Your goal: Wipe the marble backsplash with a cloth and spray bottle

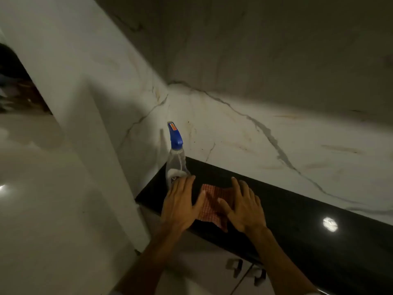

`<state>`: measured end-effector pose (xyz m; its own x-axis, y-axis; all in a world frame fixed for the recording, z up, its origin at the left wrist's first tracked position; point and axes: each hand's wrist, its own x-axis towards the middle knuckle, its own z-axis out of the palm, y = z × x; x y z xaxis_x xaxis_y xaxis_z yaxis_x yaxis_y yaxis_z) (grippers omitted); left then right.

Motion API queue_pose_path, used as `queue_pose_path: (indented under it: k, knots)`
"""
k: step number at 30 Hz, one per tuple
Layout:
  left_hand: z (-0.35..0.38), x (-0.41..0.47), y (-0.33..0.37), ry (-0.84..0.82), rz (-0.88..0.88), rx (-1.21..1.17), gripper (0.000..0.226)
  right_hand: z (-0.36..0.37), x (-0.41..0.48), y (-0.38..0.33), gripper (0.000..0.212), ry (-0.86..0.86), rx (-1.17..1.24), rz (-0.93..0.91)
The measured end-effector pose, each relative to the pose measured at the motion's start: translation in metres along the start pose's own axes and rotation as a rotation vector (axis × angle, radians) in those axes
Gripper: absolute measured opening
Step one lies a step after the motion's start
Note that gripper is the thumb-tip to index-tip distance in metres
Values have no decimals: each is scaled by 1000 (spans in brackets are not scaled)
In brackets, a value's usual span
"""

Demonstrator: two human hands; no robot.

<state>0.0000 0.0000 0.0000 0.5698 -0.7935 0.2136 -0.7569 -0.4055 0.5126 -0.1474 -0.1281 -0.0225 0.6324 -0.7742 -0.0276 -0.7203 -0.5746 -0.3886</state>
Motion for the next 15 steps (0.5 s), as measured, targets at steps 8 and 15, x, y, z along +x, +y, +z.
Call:
queue_pose_path:
  k: [8,15]
  knots:
    - [-18,34,-42,269,-181,-229,42,10,13,-1,84,-156,-39,-117]
    - [-45,69,-52,287,-165,-377,82,24,23,-20,100,-313,-123,-178]
